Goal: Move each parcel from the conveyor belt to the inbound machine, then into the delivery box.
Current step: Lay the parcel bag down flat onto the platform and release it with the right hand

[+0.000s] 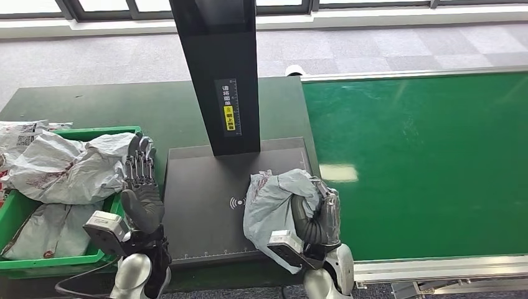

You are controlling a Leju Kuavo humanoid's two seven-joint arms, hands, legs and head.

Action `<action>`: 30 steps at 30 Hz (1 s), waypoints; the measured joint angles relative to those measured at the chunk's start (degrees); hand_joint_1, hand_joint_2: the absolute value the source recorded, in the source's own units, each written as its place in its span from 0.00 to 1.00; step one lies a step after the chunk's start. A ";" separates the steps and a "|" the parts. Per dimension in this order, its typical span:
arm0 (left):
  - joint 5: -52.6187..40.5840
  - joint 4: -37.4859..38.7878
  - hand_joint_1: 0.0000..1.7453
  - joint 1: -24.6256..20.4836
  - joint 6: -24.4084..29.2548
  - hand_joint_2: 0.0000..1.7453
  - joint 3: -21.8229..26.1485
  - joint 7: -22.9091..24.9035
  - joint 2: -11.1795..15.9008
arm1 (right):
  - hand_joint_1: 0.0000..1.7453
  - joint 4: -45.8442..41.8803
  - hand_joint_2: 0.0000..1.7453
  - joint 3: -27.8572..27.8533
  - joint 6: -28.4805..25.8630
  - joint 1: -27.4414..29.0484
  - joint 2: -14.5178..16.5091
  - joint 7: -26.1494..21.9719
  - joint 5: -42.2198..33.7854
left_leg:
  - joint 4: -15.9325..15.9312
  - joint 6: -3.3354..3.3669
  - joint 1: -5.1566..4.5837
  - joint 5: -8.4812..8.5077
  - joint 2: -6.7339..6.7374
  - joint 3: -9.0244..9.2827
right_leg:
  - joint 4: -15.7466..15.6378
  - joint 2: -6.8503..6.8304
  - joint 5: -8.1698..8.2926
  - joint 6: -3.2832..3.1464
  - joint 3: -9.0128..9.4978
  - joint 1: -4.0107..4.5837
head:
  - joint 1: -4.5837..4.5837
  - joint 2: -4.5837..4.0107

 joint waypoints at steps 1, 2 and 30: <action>0.14 0.22 0.00 -0.19 0.16 0.00 -0.16 0.00 0.00 | 1.00 1.58 1.00 -0.01 -0.02 -0.75 -0.01 0.31 0.19 | 0.00 0.00 0.00 0.00 0.00 0.00 | 0.00 0.00 0.00 0.00 0.00 0.00 | 0.00 0.00; 0.27 0.44 0.00 -0.37 0.34 0.00 -0.32 0.00 0.00 | 1.00 3.26 1.00 -0.03 -0.07 -1.58 -0.03 0.61 0.35 | 0.00 0.00 0.00 0.00 0.00 0.00 | 0.00 0.00 0.00 0.00 0.00 0.00 | 0.01 0.00; 0.57 6.00 0.00 -2.59 4.02 0.00 -2.32 0.04 0.02 | 0.00 32.56 0.00 -3.86 3.16 -19.94 1.73 7.23 5.89 | 0.00 -0.02 0.00 0.03 0.04 0.02 | 0.01 0.05 0.05 -0.03 0.00 0.01 | -0.01 0.00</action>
